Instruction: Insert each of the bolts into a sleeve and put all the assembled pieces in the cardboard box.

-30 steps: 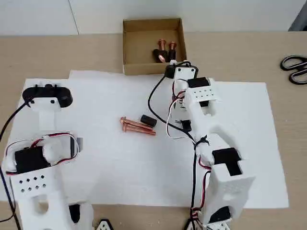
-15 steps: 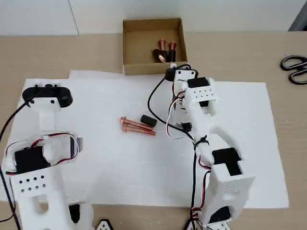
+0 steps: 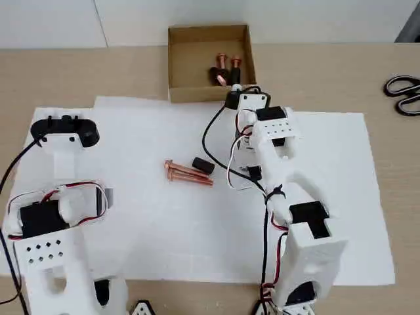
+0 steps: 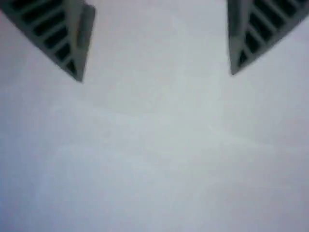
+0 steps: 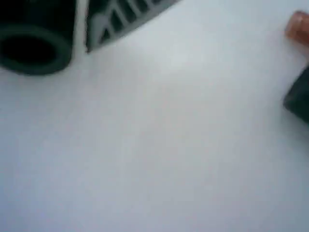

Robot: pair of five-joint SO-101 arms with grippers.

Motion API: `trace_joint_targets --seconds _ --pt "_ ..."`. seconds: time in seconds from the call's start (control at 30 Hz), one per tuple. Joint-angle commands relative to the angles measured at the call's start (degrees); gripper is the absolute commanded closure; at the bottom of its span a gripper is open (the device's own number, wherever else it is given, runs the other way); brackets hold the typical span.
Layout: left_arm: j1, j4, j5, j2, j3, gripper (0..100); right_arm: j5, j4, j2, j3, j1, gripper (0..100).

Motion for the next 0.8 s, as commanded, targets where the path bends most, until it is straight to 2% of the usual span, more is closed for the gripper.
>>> trace_joint_targets --seconds 0.0,0.3,0.4,0.5,0.77 --pt "-0.1 0.2 0.4 -1.1 -2.5 82 0.2 -0.4 1.4 -0.6 -0.2 86.5" --pt "-0.1 0.2 0.4 -1.1 -2.5 82 0.4 -0.4 4.0 -0.9 0.0 87.3" --pt "-0.1 0.2 0.4 -1.1 -2.5 82 0.4 -0.5 3.9 -1.1 0.0 98.4" --pt "-0.1 0.2 0.4 -1.1 -2.5 82 0.5 0.2 2.9 -2.4 0.2 99.4" --pt "-0.1 -0.1 0.4 -0.3 -2.5 82 5.5 8.3 -12.8 -6.2 1.6 99.5"
